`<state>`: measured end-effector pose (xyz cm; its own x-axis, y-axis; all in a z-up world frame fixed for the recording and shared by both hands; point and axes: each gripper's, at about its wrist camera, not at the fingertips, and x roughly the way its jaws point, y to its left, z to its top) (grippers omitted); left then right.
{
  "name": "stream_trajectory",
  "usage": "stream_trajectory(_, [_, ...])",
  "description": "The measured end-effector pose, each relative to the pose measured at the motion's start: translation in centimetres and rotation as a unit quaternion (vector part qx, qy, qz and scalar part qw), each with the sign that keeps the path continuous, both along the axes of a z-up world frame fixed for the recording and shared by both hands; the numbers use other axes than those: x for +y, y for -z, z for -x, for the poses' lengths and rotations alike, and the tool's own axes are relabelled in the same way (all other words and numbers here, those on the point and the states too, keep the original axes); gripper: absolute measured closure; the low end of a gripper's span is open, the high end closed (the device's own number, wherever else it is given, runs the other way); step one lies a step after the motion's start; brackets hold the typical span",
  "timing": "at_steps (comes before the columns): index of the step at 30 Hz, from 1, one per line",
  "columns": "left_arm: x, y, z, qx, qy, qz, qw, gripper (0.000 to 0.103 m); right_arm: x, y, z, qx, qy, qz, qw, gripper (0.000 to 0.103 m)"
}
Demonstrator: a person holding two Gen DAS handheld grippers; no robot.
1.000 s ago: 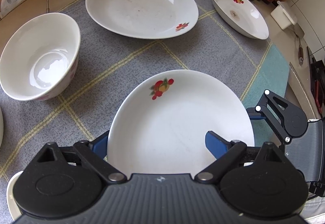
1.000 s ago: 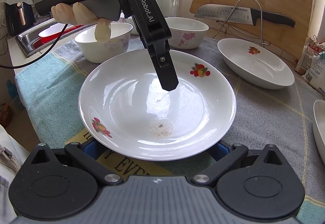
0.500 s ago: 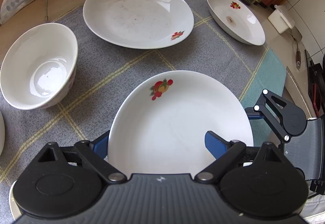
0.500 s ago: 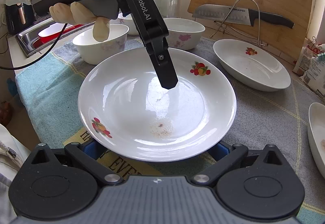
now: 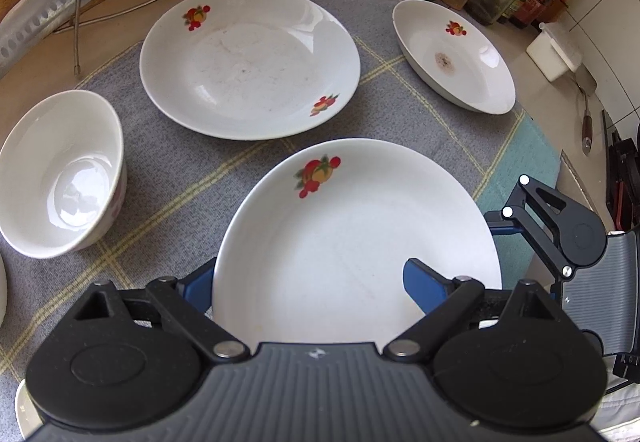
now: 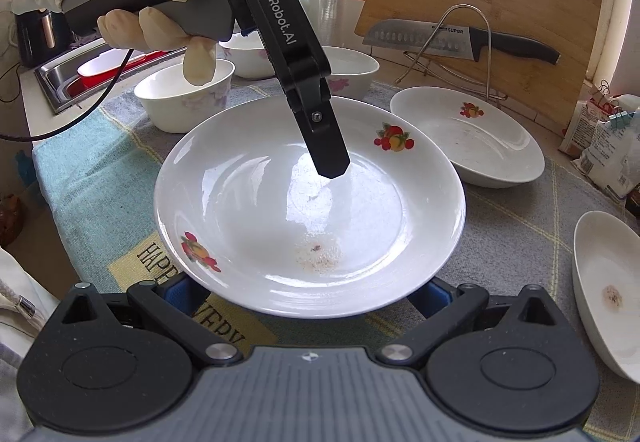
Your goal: Organize plates and bowls
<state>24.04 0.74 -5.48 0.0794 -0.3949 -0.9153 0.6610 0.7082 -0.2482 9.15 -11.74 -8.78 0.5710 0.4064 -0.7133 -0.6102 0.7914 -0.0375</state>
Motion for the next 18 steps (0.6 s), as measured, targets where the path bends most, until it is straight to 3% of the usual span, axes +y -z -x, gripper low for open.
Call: stream_trajectory(18, [-7.6, -1.1, 0.1, -0.018, 0.017, -0.003, 0.9997, 0.009, -6.9, -1.4, 0.0, -0.011, 0.011, 0.006, 1.0, 0.0])
